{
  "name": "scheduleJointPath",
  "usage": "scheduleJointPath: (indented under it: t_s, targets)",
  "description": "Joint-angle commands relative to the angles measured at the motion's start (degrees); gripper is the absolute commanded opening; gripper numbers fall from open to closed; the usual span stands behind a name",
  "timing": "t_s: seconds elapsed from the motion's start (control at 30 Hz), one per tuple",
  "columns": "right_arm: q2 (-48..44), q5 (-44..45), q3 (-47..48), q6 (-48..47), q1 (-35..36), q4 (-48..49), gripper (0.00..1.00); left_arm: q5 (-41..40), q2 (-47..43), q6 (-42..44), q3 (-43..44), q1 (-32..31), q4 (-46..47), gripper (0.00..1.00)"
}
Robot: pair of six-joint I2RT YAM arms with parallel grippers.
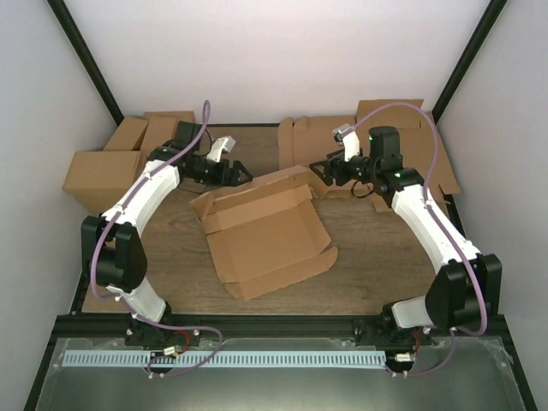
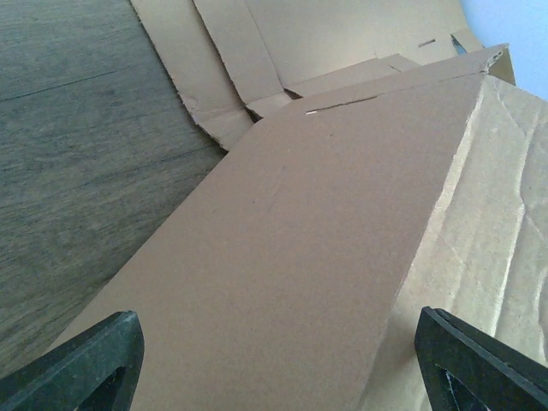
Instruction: Fold the paper box
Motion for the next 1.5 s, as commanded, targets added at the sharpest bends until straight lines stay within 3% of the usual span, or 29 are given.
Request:
scheduleJointPath:
  t_s: [0.0, 0.23, 0.57, 0.77, 1.2, 1.47]
  targets:
    - [5.9, -3.4, 5.9, 5.0, -0.1, -0.3, 0.75, -1.2, 1.3, 2.5, 2.1, -0.9, -0.3, 0.89]
    - [11.7, -3.9, 10.5, 3.6, 0.1, -4.8, 0.68, -6.2, 1.8, 3.6, 3.1, -3.0, -0.9, 0.88]
    - [13.8, -1.1, 8.5, -0.5, 1.4, -6.7, 0.68, -12.8, 1.2, 4.5, 5.8, -5.6, -0.4, 0.89]
    - [14.6, 0.3, 8.4, -1.6, 2.5, -6.7, 0.65, -12.3, 0.3, 8.0, 6.6, -8.4, 0.0, 1.0]
    - [15.1, 2.0, 8.4, -2.1, 4.0, -6.4, 0.68, -23.2, 2.0, 15.6, 8.8, -17.9, -4.1, 1.0]
    - [15.9, 2.6, 9.6, -2.2, 4.4, -6.8, 0.68, -30.2, 1.6, 14.5, 7.6, -20.2, -2.9, 0.98]
